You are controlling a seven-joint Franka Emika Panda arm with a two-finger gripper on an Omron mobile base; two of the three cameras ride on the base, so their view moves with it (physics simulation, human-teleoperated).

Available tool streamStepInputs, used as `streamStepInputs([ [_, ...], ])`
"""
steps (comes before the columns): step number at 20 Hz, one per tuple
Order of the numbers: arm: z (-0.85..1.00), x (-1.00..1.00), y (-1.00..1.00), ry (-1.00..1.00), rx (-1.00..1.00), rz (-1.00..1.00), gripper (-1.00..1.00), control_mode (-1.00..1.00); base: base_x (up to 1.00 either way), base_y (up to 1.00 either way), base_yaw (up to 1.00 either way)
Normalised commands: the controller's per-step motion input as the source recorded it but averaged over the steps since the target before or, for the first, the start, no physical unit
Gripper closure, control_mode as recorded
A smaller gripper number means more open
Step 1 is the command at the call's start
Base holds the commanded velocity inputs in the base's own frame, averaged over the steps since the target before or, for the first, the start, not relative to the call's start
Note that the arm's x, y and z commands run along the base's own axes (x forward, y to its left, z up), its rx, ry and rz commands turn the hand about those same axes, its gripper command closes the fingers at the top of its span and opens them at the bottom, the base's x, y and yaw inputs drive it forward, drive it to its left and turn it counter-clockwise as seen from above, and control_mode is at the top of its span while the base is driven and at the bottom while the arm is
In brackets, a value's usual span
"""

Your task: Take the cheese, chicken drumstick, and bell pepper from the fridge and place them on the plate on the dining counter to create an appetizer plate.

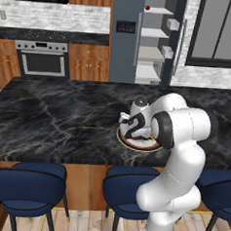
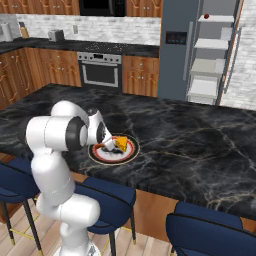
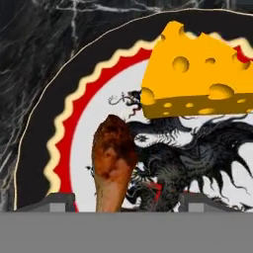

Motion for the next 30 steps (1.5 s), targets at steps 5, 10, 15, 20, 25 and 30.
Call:
streamStepInputs([
  [5,0.83,-0.56,-0.37,-0.03,0.02,-0.05,-1.0,-1.0,0.0,0.0,0.0],
  [10,0.99,-0.8,0.0,-0.12,0.0,0.06,-1.0,-1.0,0.0,0.0,0.0],
  [15,1.0,-0.66,-0.05,-0.09,0.0,0.15,-1.0,-1.0,0.0,0.0,0.0],
  [20,1.0,-0.76,-0.1,0.0,0.01,0.14,-1.0,-1.0,0.0,0.0,0.0],
  [25,0.92,-0.86,0.0,0.01,0.0,0.15,-1.0,-1.0,0.0,0.0,0.0],
  [30,0.06,-1.0,-0.03,-0.04,-0.07,0.08,-1.0,-1.0,0.0,0.0,0.0],
])
